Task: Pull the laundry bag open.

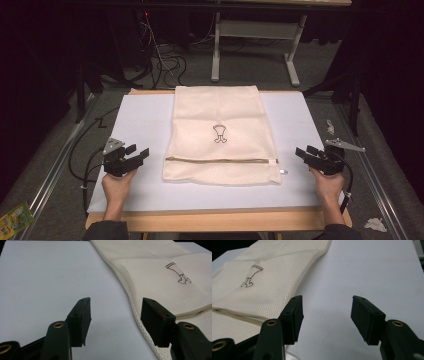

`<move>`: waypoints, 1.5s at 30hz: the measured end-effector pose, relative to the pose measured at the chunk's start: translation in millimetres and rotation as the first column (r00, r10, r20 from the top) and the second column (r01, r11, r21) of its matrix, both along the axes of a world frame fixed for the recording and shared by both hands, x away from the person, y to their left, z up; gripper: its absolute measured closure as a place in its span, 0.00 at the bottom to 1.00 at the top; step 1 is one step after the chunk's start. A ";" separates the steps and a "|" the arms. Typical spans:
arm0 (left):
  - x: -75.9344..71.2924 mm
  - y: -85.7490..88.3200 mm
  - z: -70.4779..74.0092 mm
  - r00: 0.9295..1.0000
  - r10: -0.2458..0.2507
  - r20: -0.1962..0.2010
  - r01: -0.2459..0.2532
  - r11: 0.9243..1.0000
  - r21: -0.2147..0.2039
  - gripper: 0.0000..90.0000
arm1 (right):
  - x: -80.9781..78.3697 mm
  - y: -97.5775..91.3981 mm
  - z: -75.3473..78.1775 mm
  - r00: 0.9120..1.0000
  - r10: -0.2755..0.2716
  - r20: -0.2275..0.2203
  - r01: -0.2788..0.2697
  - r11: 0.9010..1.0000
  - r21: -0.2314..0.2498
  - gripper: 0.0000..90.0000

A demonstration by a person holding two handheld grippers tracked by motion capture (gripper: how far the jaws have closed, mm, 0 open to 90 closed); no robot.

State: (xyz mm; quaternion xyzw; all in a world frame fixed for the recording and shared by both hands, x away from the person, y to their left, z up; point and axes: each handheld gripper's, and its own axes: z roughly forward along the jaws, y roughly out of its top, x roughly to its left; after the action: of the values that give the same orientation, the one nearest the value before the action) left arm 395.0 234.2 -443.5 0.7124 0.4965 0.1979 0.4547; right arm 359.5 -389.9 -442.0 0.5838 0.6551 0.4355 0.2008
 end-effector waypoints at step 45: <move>19.0 -21.8 -30.3 1.000 0.022 0.010 -0.022 0.995 0.094 0.48 | 19.1 20.3 -31.5 0.999 0.006 -0.043 -0.011 0.993 -0.115 0.52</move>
State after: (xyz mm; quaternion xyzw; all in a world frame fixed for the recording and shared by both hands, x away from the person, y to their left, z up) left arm 414.0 212.3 -473.8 0.7267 0.4924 0.2292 0.4206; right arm 378.7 -369.7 -473.6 0.5775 0.6859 0.3853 0.2181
